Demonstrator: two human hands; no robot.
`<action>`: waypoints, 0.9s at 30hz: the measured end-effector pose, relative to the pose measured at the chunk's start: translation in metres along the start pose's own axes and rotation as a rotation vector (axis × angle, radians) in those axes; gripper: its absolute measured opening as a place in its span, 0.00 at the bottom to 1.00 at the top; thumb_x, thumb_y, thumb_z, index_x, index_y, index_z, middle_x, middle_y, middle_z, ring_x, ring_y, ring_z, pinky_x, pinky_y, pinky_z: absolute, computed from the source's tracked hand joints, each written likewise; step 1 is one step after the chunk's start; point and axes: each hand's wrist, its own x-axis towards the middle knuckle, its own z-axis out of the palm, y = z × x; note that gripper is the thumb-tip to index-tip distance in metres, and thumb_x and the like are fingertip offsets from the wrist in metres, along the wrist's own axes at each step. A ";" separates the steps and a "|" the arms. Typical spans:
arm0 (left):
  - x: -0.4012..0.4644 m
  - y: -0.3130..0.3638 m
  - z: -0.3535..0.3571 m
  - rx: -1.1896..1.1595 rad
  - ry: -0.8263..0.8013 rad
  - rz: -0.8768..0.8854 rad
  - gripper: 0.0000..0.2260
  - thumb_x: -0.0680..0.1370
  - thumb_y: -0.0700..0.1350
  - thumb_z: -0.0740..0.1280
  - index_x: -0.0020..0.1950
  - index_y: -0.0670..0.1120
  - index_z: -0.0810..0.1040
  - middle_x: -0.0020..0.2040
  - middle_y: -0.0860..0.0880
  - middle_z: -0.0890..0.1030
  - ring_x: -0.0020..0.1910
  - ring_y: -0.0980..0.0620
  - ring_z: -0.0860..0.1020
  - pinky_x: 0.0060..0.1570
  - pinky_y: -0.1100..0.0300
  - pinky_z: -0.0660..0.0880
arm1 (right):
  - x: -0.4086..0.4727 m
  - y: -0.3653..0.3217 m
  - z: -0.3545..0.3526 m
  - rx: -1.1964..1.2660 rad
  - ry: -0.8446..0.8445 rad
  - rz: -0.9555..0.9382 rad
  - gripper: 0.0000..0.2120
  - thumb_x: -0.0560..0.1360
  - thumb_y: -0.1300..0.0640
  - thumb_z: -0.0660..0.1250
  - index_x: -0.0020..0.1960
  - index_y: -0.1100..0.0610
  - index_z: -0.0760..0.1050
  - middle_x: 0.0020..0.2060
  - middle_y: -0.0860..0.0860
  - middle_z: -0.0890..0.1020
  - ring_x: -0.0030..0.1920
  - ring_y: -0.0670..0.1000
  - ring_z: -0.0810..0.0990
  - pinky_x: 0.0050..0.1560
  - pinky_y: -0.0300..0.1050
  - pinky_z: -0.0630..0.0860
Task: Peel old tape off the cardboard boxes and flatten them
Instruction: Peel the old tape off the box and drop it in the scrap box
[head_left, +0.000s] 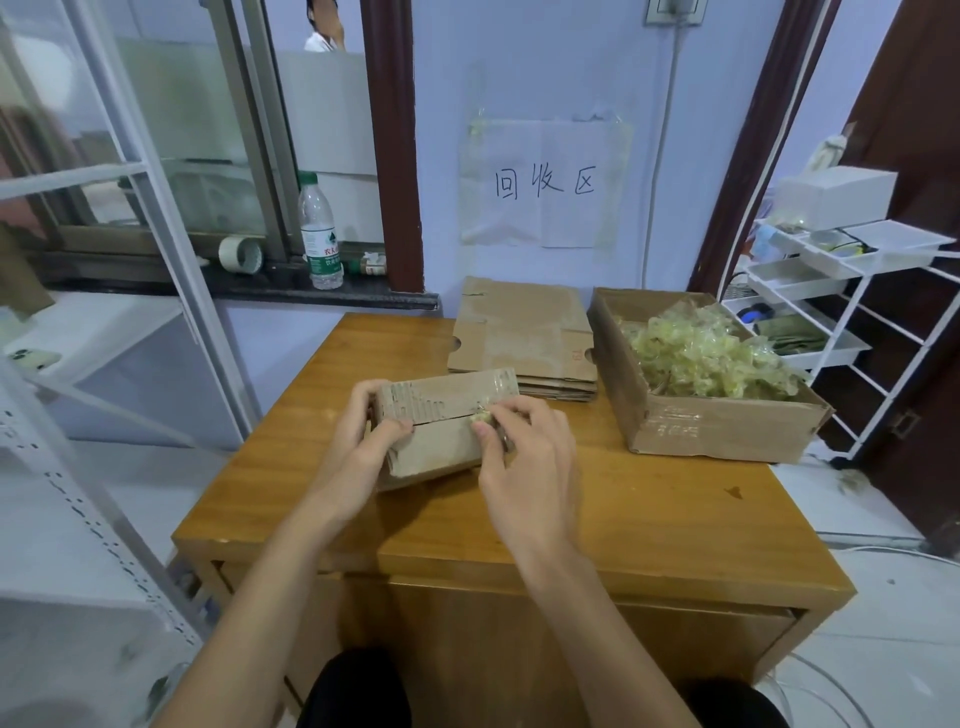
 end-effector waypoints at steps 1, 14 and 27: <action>0.001 0.006 -0.005 0.098 -0.025 -0.013 0.20 0.71 0.58 0.67 0.62 0.55 0.73 0.61 0.53 0.78 0.62 0.50 0.77 0.59 0.49 0.77 | 0.001 0.000 -0.001 -0.009 0.001 -0.002 0.09 0.81 0.51 0.71 0.58 0.51 0.84 0.56 0.40 0.79 0.58 0.40 0.70 0.60 0.42 0.73; 0.019 0.056 0.014 0.787 -0.100 0.130 0.26 0.70 0.74 0.71 0.66 0.68 0.80 0.63 0.64 0.83 0.64 0.53 0.79 0.56 0.54 0.76 | 0.004 0.018 -0.016 0.186 -0.038 0.130 0.08 0.81 0.59 0.70 0.47 0.48 0.76 0.66 0.43 0.77 0.56 0.36 0.78 0.57 0.39 0.81; 0.027 0.055 0.011 0.689 -0.153 0.028 0.30 0.60 0.78 0.70 0.60 0.73 0.81 0.59 0.62 0.85 0.54 0.54 0.81 0.54 0.52 0.78 | -0.002 0.022 -0.017 0.414 0.077 0.283 0.12 0.70 0.60 0.82 0.41 0.53 0.78 0.42 0.43 0.86 0.46 0.37 0.85 0.43 0.32 0.81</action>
